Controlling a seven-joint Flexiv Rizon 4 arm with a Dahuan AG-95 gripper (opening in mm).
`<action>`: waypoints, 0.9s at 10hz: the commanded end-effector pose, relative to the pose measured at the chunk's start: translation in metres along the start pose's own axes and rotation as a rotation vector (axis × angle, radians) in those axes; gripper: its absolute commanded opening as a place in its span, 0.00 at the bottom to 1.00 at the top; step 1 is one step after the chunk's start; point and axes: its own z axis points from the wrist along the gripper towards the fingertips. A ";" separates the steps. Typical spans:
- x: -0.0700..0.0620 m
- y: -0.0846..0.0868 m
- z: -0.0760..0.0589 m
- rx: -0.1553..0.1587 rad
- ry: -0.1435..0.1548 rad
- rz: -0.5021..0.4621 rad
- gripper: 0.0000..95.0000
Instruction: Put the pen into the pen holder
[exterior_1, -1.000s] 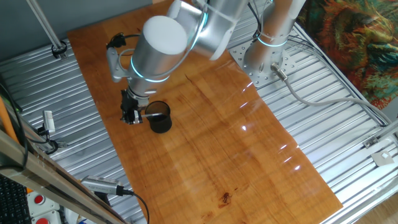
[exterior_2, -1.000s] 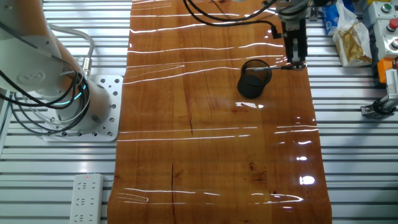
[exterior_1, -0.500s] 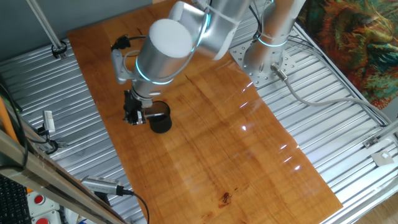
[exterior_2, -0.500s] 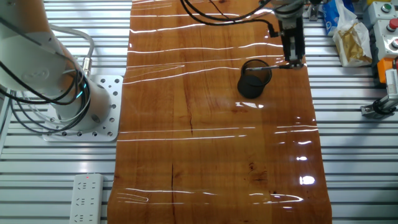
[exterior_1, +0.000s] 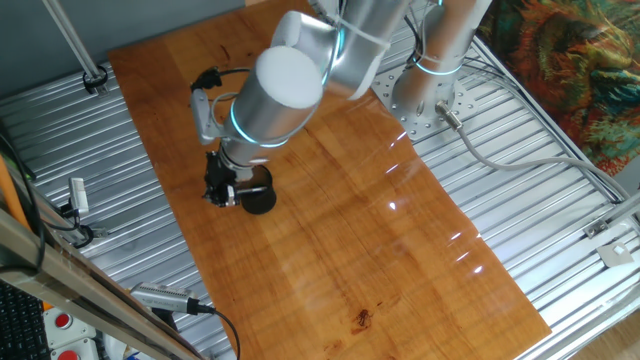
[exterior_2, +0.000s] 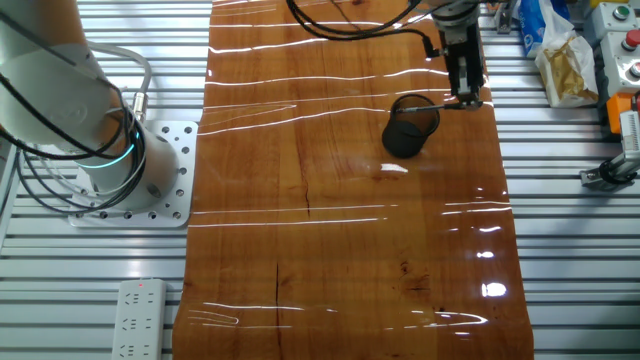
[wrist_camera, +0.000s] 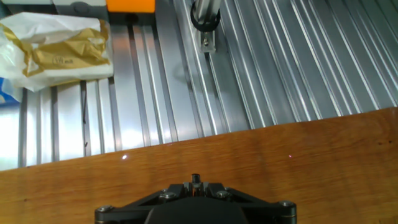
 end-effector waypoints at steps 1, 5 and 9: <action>0.001 -0.001 -0.003 0.004 -0.006 -0.001 0.00; 0.001 -0.001 -0.002 0.001 -0.011 0.007 0.00; 0.002 -0.001 -0.002 -0.006 -0.019 0.022 0.00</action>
